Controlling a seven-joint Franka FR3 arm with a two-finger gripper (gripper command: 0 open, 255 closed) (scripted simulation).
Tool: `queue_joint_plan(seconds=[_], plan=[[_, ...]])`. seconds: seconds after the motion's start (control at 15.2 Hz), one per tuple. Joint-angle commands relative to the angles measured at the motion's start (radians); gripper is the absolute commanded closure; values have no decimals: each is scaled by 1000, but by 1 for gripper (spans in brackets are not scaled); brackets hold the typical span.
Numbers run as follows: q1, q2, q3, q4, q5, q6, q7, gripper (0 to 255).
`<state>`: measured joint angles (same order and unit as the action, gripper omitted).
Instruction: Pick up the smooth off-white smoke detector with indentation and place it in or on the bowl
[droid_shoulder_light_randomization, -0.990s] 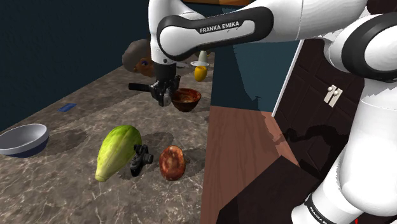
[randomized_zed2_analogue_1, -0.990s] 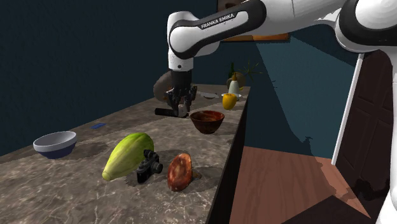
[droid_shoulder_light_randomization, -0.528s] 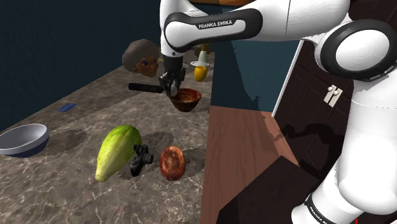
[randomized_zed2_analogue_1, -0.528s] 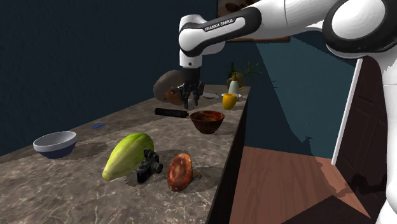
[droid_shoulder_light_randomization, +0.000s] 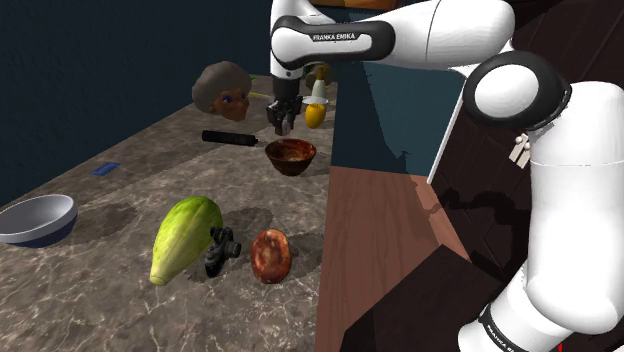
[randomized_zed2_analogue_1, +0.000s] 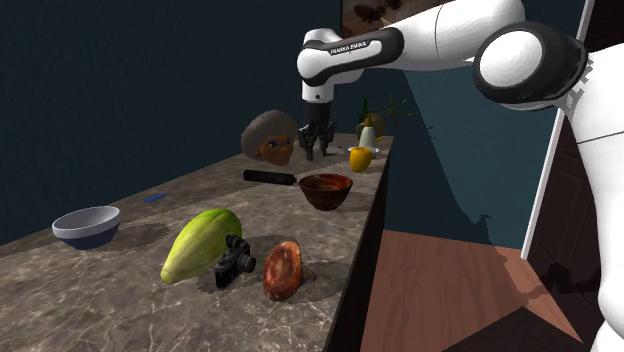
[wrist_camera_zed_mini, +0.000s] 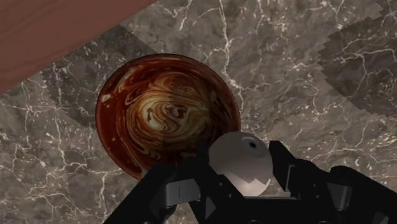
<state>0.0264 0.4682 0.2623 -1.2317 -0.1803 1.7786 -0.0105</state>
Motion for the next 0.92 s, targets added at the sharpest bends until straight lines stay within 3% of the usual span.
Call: queue_joint_plan(seconds=[0.0,0.13,0.2,0.86], plan=[[-17,50,-11,71,-2,-19,-37,255],[-29,113,-22,174,-6,-56,-73,255],[-36,179,-31,284,-10,-98,-105,255],[-57,146,-30,93,-9,58,-91,255]])
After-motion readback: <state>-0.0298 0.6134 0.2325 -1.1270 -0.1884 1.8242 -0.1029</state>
